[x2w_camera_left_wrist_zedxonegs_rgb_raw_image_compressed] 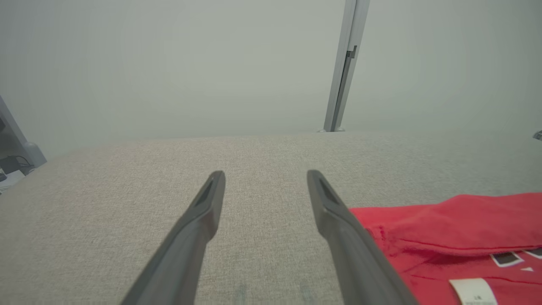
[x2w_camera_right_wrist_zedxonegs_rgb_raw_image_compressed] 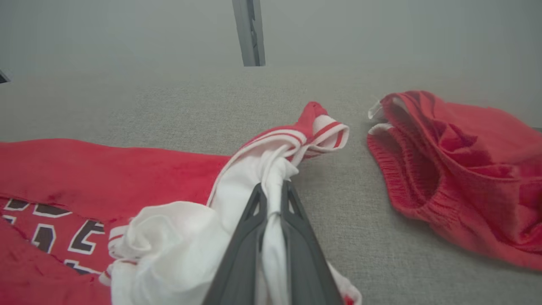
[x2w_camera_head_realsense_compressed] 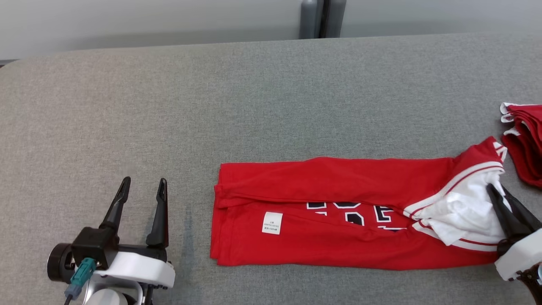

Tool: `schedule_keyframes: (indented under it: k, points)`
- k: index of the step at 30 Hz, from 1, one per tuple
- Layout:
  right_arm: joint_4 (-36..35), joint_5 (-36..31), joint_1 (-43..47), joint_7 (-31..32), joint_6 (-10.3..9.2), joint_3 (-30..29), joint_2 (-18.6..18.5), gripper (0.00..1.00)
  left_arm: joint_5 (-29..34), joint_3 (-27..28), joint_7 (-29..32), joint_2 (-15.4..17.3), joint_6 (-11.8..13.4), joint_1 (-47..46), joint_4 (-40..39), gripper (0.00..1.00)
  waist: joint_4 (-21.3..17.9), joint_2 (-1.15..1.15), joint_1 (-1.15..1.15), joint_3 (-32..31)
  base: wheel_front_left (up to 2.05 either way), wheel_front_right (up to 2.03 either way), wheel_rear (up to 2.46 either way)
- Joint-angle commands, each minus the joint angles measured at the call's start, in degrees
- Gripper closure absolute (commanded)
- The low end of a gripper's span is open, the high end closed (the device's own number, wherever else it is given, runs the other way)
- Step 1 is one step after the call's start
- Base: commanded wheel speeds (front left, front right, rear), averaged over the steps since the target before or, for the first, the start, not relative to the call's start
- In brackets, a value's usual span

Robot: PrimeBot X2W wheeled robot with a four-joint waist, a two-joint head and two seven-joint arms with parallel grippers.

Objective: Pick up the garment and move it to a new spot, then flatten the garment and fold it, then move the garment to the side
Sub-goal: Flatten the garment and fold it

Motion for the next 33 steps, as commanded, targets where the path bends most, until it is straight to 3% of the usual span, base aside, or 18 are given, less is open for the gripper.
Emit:
schedule_keyframes:
  k: [1, 6, 10, 16, 21, 27, 33]
  points:
    - [-2.1, -0.8, 0.2, 0.6, -0.01, 0.0, -0.4, 1.00, 0.4, 0.3, 0.0, 0.4, 0.0, 0.8, -0.2, 0.00, -0.3, 0.00, 0.00, -0.4, 0.00, 0.00, 0.00]
    - [-10.4, -3.2, 0.9, 5.2, 0.00, 0.0, 1.4, 1.00, 0.3, 0.3, 0.0, 0.5, 0.0, 1.1, -0.2, 0.00, -0.8, 0.00, 0.00, -1.1, 0.00, 0.00, 0.00]
    - [-18.4, -5.5, 0.8, 11.3, 0.00, 1.1, 5.1, 1.00, 0.3, 0.0, 0.0, 0.6, 0.0, 0.9, -0.4, 0.00, -0.7, 0.00, 0.00, -1.0, 0.00, 0.00, 0.00]
    - [-24.1, -6.6, -2.3, 15.8, 0.00, 5.6, 11.2, 1.00, 0.0, -0.3, 0.0, 0.9, -0.1, -0.5, -0.3, 0.00, 0.2, 0.00, 0.00, -0.3, 0.00, 0.00, 0.00]
    - [-22.9, -5.5, -6.1, 16.3, 0.00, 12.0, 16.2, 1.00, -0.1, -0.8, 0.0, 0.6, -0.3, -1.5, 0.2, 0.00, 1.6, 0.00, 0.00, 0.3, 0.00, 0.00, 0.00]
    - [-16.9, -1.8, -11.1, 14.5, 0.00, 19.4, 21.1, 1.00, 0.0, -1.4, 0.0, 0.0, -0.6, -2.7, 0.6, 0.00, 3.2, 0.00, 0.00, 1.3, 0.00, 0.00, 0.00]
    - [-10.6, 1.5, -15.0, 12.5, 0.01, 24.0, 23.3, 1.00, 0.3, -1.7, 0.0, -0.6, -1.0, -3.7, 0.9, 0.00, 4.5, 0.00, 0.00, 2.4, 0.00, 0.00, 0.00]
